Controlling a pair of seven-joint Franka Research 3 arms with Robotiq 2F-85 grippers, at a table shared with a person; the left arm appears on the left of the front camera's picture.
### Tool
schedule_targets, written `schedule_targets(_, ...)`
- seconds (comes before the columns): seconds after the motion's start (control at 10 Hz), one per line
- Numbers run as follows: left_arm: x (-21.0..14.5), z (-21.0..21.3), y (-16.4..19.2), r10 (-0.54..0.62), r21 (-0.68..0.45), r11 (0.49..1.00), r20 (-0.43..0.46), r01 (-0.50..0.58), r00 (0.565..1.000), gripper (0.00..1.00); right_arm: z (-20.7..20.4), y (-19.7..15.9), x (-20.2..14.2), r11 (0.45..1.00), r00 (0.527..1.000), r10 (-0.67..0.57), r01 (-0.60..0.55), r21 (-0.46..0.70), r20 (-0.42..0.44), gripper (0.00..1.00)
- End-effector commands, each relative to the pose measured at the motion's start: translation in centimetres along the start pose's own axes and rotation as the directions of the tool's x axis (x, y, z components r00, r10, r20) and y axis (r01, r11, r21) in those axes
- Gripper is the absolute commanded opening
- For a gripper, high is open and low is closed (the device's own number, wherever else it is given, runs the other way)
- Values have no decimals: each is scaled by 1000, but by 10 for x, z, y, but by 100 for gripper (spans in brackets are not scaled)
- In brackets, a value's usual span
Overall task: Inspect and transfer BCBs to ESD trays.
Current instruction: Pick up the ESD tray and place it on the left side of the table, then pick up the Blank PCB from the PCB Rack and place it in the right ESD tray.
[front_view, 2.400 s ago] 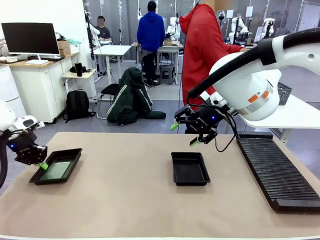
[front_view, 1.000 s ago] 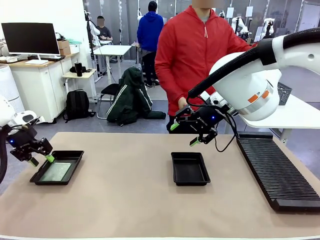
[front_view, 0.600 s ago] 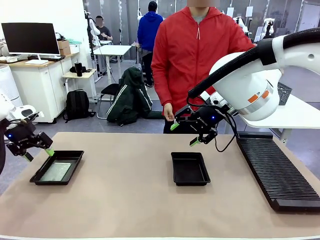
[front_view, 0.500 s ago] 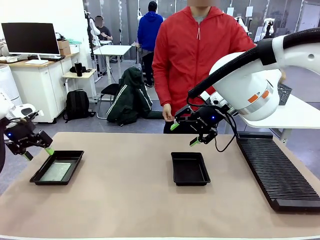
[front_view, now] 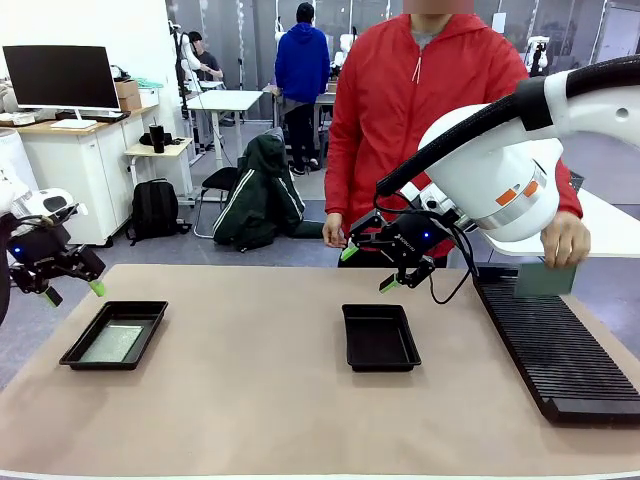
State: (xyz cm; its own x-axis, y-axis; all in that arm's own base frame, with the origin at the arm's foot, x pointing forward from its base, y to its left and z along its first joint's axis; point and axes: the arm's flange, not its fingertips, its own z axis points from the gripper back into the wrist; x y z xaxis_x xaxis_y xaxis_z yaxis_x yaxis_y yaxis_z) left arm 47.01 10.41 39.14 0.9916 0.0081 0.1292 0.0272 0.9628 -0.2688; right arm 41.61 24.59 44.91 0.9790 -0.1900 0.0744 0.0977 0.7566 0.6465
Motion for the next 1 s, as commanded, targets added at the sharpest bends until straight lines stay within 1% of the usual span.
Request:
schedule_targets(0.0, 0, -4, 5, 6, -4, 1000, 4, -6, 1000, 100, 0, 1, 0, 1000, 1000, -2, 2, -15, 0, 100)
schedule_targets(0.9, 0, -4, 5, 6, -4, 1000, 4, -6, 1000, 100, 0, 1, 0, 1000, 1000, -2, 2, -15, 0, 100)
